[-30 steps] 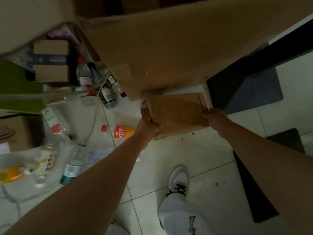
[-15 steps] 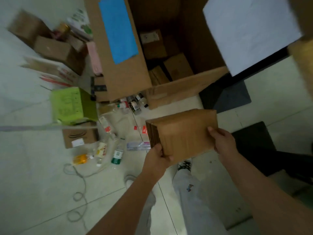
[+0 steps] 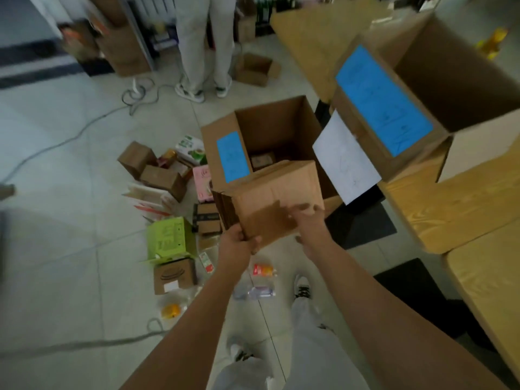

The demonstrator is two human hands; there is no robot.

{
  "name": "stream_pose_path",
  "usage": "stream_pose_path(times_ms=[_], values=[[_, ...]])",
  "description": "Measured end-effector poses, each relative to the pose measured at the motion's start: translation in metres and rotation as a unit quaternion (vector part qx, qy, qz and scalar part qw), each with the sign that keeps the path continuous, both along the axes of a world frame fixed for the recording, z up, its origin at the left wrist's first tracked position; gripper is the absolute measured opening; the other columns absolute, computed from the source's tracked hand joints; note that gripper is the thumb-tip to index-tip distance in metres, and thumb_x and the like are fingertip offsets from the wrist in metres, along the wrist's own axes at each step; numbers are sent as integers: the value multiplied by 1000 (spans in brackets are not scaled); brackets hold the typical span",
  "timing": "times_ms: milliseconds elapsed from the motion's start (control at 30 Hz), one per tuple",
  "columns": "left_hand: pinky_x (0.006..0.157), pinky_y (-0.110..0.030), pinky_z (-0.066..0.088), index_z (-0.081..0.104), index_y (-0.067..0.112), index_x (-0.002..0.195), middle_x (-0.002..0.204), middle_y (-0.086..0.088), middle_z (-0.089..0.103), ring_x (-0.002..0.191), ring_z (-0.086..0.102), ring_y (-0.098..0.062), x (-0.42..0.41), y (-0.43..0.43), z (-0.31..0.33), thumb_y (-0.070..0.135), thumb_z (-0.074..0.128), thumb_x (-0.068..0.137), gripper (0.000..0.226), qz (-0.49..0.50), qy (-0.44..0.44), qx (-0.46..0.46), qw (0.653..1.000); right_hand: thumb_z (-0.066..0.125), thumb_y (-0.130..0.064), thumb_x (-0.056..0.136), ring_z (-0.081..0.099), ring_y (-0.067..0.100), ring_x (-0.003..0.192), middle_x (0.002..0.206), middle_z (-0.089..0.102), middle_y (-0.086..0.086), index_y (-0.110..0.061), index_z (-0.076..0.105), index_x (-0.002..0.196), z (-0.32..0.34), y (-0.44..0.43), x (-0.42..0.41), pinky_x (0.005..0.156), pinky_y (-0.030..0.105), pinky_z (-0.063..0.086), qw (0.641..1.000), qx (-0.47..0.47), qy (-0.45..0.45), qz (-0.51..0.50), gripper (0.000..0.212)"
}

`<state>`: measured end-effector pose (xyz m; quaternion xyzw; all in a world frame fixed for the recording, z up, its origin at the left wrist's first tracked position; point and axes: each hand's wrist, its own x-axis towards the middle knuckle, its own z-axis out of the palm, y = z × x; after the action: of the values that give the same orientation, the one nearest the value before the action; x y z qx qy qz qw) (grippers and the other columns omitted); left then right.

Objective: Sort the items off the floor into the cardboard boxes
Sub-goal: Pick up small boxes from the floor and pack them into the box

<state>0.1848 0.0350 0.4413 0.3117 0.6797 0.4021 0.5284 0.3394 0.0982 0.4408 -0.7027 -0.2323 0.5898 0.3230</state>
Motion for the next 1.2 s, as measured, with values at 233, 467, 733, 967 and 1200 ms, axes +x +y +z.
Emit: stream_pose_path(times_ms=[233, 467, 733, 967, 1200], values=[[51, -13, 45, 71, 18, 88, 70, 8, 71, 61, 62, -5, 21, 57, 1, -4, 69, 76, 25, 41, 68, 9, 997, 77, -64, 65, 43, 38, 126, 143, 39, 11, -28, 12, 150, 20, 69, -45, 98, 57, 45, 978, -124, 168, -29, 113], [72, -37, 58, 71, 24, 95, 91, -2, 74, 88, 70, -21, 35, 171, -29, 13, 67, 70, 28, 64, 57, -30, 996, 74, -74, 57, 50, 38, 122, 140, 48, 11, -25, 24, 150, 2, 199, -24, 100, 58, 43, 956, -161, 237, 63, 116], [64, -6, 42, 59, 19, 98, 91, 15, 62, 82, 57, 3, 43, 273, -117, 2, 49, 92, 20, -52, 81, -79, 992, 81, -64, 53, 46, 30, 126, 148, 40, 7, -38, 11, 152, -100, 323, -12, 101, 51, 44, 994, -51, 36, 86, 124], [58, -2, 42, 61, 24, 119, 113, 7, 58, 84, 57, 0, 19, 304, -198, 5, 39, 95, 37, 39, 214, -37, 975, 71, -78, 51, 27, 40, 132, 151, 13, 11, -45, -18, 146, -249, 334, 16, 99, 57, 35, 914, -35, -290, 281, 134], [103, -46, 43, 43, 17, 137, 140, -13, 45, 119, 49, -27, 7, 275, -292, 20, 41, 97, 41, -74, 227, -158, 958, 67, -75, 66, 22, 41, 137, 154, 12, 16, -37, -2, 152, -378, 264, 12, 106, 57, 33, 832, -133, -341, 417, 117]])
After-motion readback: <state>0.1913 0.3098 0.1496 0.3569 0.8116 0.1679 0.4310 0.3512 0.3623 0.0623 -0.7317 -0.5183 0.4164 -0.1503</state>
